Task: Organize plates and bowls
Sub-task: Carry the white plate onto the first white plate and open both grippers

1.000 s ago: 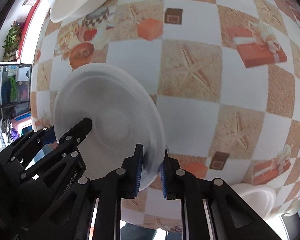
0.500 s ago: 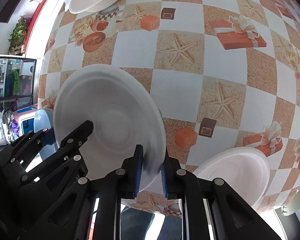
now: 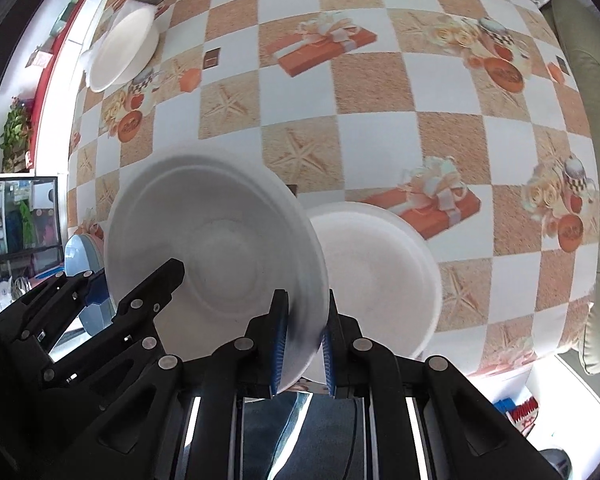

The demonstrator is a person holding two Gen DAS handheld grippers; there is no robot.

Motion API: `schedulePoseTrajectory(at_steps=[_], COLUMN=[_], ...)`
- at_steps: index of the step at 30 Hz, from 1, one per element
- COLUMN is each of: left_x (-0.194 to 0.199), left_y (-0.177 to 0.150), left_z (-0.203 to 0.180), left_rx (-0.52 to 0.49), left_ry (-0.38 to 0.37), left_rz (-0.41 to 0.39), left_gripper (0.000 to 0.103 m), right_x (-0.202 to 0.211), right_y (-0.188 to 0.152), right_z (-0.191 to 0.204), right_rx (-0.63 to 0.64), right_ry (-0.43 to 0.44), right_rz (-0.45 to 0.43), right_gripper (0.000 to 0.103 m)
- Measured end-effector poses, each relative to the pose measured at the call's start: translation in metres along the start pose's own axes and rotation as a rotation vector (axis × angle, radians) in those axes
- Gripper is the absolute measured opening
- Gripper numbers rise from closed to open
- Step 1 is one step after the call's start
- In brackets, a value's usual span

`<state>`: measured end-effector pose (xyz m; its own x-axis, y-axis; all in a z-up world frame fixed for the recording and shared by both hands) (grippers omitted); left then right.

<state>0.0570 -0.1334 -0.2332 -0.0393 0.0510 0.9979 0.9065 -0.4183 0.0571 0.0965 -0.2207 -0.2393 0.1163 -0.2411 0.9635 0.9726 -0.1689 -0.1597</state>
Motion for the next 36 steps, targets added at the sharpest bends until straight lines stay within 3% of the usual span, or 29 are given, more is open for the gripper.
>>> schedulePoseTrajectory(at_steps=[7, 13, 16, 18, 21, 22, 23, 24, 25, 27, 36], left_x=[-0.014, -0.025, -0.027, -0.026, -0.018, -0.016, -0.013, -0.012, -0.011, -0.01, -0.006], left_y=[-0.002, -0.006, -0.007, -0.007, -0.01, -0.011, -0.013, -0.014, -0.017, -0.022, -0.043], left_z=[-0.042, -0.059, -0.059, -0.054, -0.043, -0.039, -0.034, -0.028, -0.023, -0.011, 0.04], left_rx=[-0.121, -0.161, -0.16, -0.153, -0.141, -0.133, -0.124, -0.114, -0.102, -0.069, 0.08], left_ry=[-0.011, -0.027, -0.018, 0.009, 0.002, -0.003, -0.006, -0.005, -0.003, -0.002, 0.008], left_rz=[0.043, 0.071, 0.074, 0.068, 0.045, 0.043, 0.038, 0.035, 0.035, 0.041, 0.046], left_gripper=[0.033, 0.033, 0.048, 0.072, 0.077, 0.079, 0.079, 0.08, 0.08, 0.08, 0.08], right_x=[0.012, 0.007, 0.002, 0.003, 0.005, 0.006, 0.007, 0.01, 0.013, 0.021, 0.025], right_y=[-0.013, -0.02, -0.02, -0.02, -0.017, -0.016, -0.016, -0.016, -0.016, -0.014, -0.009], right_z=[-0.044, -0.067, -0.074, -0.08, -0.086, -0.089, -0.091, -0.093, -0.095, -0.094, -0.068], right_rx=[-0.097, -0.141, -0.152, -0.161, -0.174, -0.179, -0.184, -0.191, -0.194, -0.187, -0.166], right_ry=[-0.018, -0.035, -0.036, -0.037, -0.044, -0.043, -0.044, -0.049, -0.052, -0.053, -0.021], right_rz=[-0.017, -0.006, -0.003, -0.004, -0.006, -0.006, -0.007, -0.013, -0.028, -0.062, -0.05], right_gripper=[0.018, 0.018, 0.018, 0.018, 0.018, 0.023, 0.033, 0.072, 0.093, 0.093, 0.093])
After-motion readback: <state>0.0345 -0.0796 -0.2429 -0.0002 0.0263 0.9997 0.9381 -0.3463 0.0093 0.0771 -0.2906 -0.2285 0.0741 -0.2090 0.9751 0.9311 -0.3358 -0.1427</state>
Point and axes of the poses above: each gripper's, at about its wrist camera, not at the fingertips, and x roughly against the way its jaws point, z to its left, y to its top, the point moved 4 cm from there along -x, roughly the way its jaws point, and after that the axes turned 1 degree about -z, right-handed, at the moved point
